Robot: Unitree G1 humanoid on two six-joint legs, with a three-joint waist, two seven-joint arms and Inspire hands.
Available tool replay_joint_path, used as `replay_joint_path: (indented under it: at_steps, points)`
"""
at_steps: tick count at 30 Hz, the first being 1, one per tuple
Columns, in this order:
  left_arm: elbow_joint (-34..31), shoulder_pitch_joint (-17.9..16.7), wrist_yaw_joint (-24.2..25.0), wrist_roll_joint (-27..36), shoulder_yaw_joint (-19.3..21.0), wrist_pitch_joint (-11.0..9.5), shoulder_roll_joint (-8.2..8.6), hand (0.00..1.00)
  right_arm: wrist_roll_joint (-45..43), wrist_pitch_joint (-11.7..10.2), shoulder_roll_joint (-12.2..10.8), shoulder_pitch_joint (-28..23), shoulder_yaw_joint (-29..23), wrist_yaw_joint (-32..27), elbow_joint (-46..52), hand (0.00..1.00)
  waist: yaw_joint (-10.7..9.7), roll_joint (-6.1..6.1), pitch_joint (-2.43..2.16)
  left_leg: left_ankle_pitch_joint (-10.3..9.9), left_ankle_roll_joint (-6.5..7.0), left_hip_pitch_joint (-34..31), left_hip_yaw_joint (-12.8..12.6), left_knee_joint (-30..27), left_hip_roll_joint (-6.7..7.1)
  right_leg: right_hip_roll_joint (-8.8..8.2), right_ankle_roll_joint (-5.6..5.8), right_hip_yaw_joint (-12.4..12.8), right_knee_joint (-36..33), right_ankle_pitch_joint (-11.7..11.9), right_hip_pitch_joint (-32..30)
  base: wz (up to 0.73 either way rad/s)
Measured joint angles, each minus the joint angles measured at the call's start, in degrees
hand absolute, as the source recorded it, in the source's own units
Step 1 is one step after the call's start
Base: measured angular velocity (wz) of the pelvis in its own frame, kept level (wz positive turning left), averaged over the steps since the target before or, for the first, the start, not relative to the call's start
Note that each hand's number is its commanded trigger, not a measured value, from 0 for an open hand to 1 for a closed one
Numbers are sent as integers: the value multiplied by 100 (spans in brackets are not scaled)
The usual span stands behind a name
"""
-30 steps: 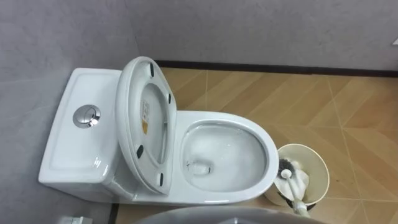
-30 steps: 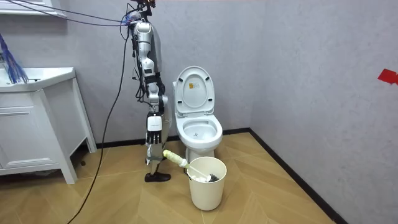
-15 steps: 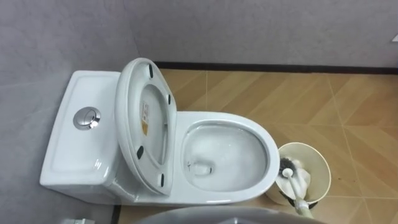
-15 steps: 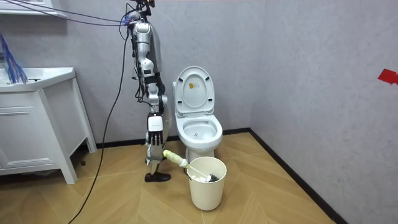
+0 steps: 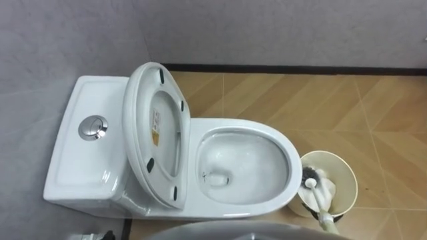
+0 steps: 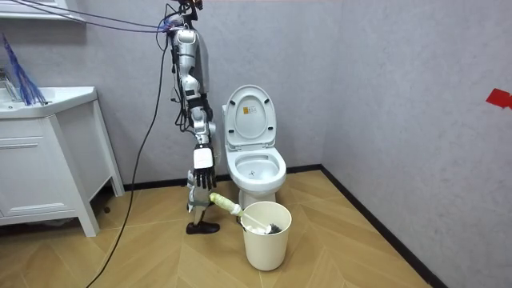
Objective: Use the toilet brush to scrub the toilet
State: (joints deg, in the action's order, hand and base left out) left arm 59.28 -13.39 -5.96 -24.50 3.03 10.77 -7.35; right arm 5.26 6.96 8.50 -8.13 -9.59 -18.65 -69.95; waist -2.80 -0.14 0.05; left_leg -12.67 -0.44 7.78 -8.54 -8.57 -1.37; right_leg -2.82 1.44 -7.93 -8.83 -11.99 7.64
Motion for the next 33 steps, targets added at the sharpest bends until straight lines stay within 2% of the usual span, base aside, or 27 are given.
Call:
replay_joint_path:
  at_steps: [3,5,8,12,16,21,23,25,30,33]
  points:
    - [-5,-12,-74,-3,160,-58,-10,0,355,-65,3,-4,-86,-165,294,0,7,-7,-5,1,1,-62,-18,-6,1,-3,1,24,-2,4,-67,-4]
    - [-5,-42,-75,0,253,-148,-20,0,407,-219,7,78,-126,-223,385,0,10,-11,-8,1,1,-55,-35,-8,4,-3,3,51,-2,5,-64,-4]
    - [-4,-64,-76,4,254,-252,-34,0,403,-376,10,180,-122,-252,451,0,14,-28,-16,1,1,-51,-36,-21,4,-5,3,41,-2,5,-67,0]
    - [-9,11,-76,2,250,-325,-35,0,405,-459,29,284,-44,-252,589,0,58,-38,-27,1,1,-219,-33,-123,-3,-11,-3,36,-57,9,-208,0]
    - [25,300,-82,128,236,-489,-40,0,386,-528,65,582,163,-240,581,0,131,-7,-4,1,3,-650,-8,-344,-20,-29,-23,-15,-236,35,-561,7]
    - [266,666,-166,510,236,-878,-92,0,355,-763,72,963,231,-235,477,0,183,55,12,-44,72,-1378,114,-825,-54,-57,-39,-149,-538,44,-1135,14]
    - [305,763,-261,720,237,-932,-100,0,355,-839,76,1166,282,-238,265,0,197,76,56,-54,89,-1650,156,-972,-61,-63,-49,-172,-654,49,-1377,10]
    - [365,775,-261,925,225,-1004,-108,0,384,-850,89,1253,285,-239,128,0,200,109,79,-72,114,-1861,224,-1133,-62,-67,-49,-207,-710,50,-1538,13]
    - [488,964,-389,1156,-40,-1080,-185,0,647,-885,188,1534,556,-233,-259,0,343,189,79,-53,147,-2487,256,-1340,-65,-91,-59,-197,-991,78,-2181,1]
    - [516,1117,-481,1140,-113,-1084,-199,0,649,-864,288,1921,545,-227,-562,0,359,212,76,16,187,-2960,260,-1482,-26,-158,-62,-168,-1301,73,-2721,0]
